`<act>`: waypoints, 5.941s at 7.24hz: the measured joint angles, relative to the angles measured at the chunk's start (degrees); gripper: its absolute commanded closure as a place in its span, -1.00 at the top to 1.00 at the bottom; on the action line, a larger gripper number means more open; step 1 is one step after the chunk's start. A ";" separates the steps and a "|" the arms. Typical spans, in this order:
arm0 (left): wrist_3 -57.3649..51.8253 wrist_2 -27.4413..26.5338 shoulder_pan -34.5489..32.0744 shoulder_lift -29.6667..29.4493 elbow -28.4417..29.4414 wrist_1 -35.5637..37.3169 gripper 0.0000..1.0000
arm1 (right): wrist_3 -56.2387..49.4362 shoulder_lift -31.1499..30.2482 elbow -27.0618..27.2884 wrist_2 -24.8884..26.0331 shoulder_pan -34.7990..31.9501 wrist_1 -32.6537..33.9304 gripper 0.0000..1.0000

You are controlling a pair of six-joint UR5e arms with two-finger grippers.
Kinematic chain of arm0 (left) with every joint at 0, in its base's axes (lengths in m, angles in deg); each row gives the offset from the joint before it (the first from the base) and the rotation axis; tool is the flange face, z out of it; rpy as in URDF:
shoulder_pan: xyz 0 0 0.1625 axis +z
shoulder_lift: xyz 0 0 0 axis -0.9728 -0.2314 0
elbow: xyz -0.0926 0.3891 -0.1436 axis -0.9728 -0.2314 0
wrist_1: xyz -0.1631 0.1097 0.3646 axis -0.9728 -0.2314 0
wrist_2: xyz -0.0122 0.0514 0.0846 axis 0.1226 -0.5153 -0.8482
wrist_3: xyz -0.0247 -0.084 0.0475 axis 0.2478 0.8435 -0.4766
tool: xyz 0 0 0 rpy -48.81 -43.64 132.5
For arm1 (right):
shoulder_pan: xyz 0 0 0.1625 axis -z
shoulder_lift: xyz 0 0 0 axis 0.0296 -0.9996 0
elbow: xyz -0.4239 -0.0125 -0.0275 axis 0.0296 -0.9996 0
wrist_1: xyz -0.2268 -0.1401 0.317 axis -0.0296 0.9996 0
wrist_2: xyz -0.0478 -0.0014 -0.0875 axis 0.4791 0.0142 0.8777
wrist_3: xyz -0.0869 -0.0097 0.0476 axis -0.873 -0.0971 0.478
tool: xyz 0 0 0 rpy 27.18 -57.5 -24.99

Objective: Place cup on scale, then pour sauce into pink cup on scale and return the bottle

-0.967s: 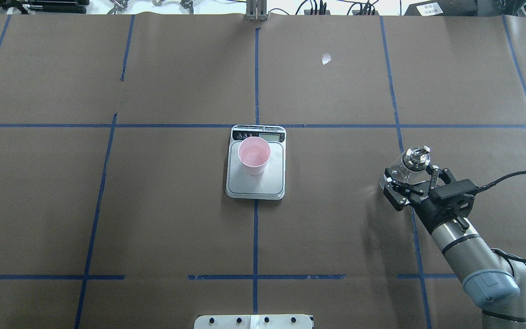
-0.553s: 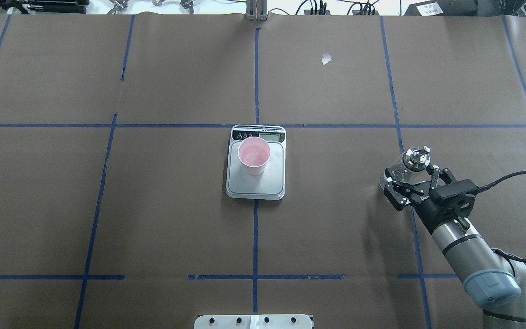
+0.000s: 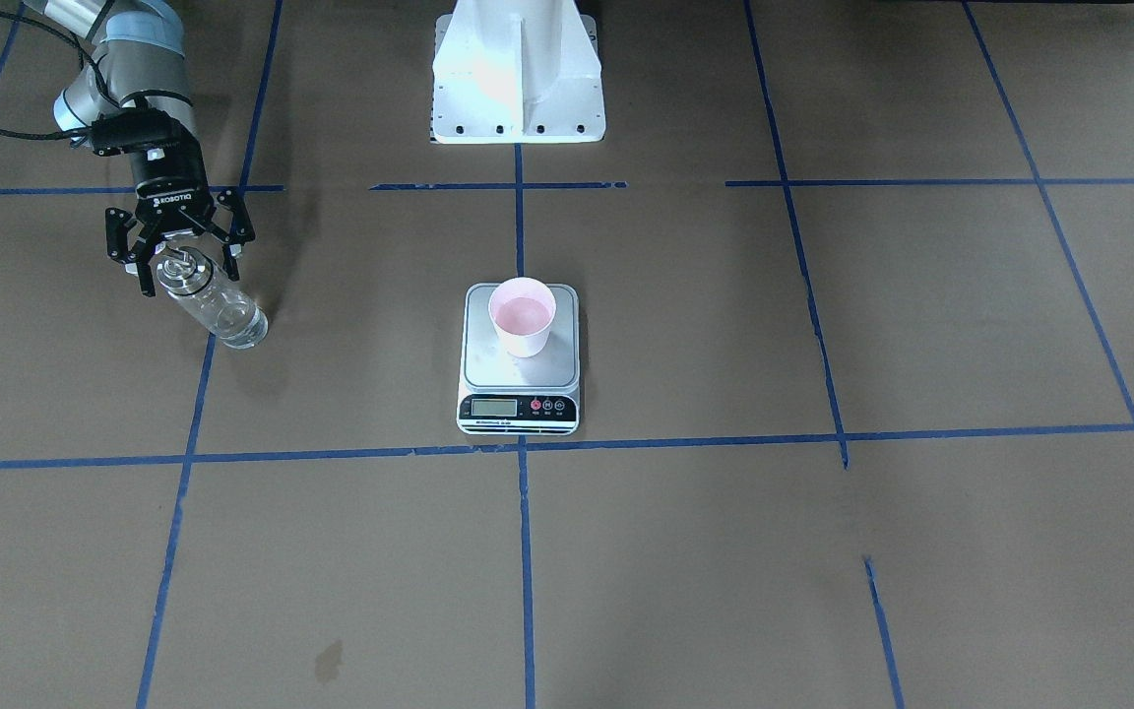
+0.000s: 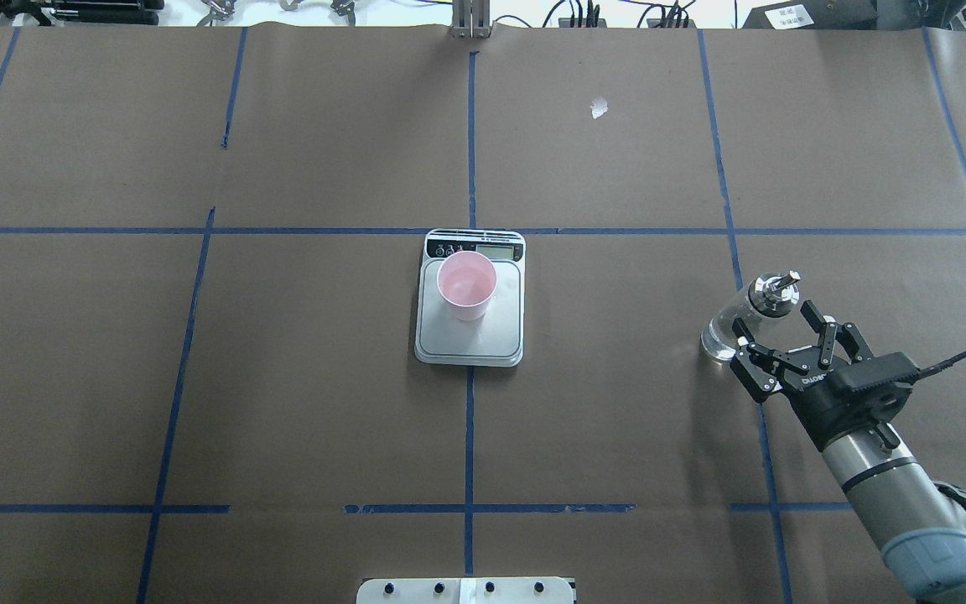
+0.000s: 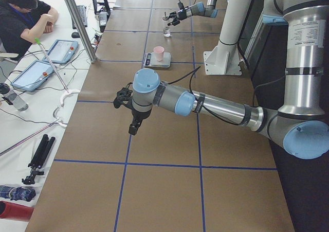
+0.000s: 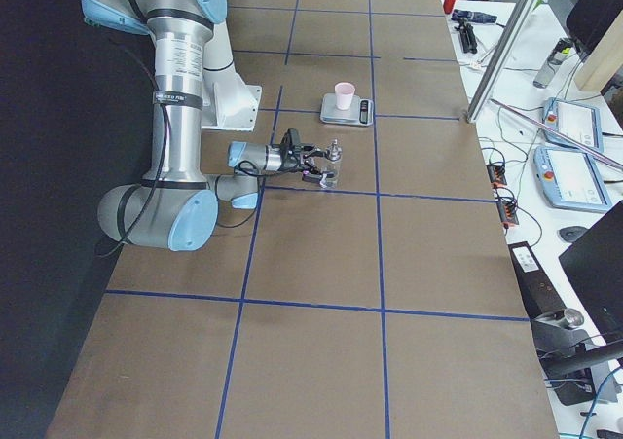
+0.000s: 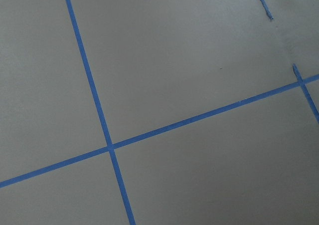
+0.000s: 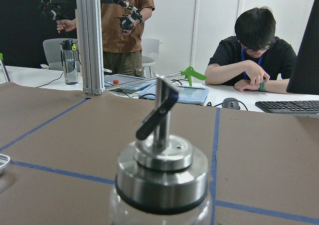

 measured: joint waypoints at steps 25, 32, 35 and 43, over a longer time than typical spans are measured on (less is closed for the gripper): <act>-0.07 0.09 0.00 0.22 -0.44 -0.06 1.00 | -13.96 15.72 -19.90 -112.17 -76.93 23.47 1.00; -0.53 0.09 -0.07 0.68 -0.19 -0.15 1.00 | -41.68 13.98 -6.37 -104.30 -80.74 61.56 1.00; -0.54 0.11 -0.09 1.16 0.07 -0.18 1.00 | -42.77 4.38 -5.98 -103.49 -81.00 60.42 1.00; -0.29 -0.89 -0.04 1.59 7.38 0.81 1.00 | -50.20 -1.78 -1.96 -108.81 -78.73 66.17 1.00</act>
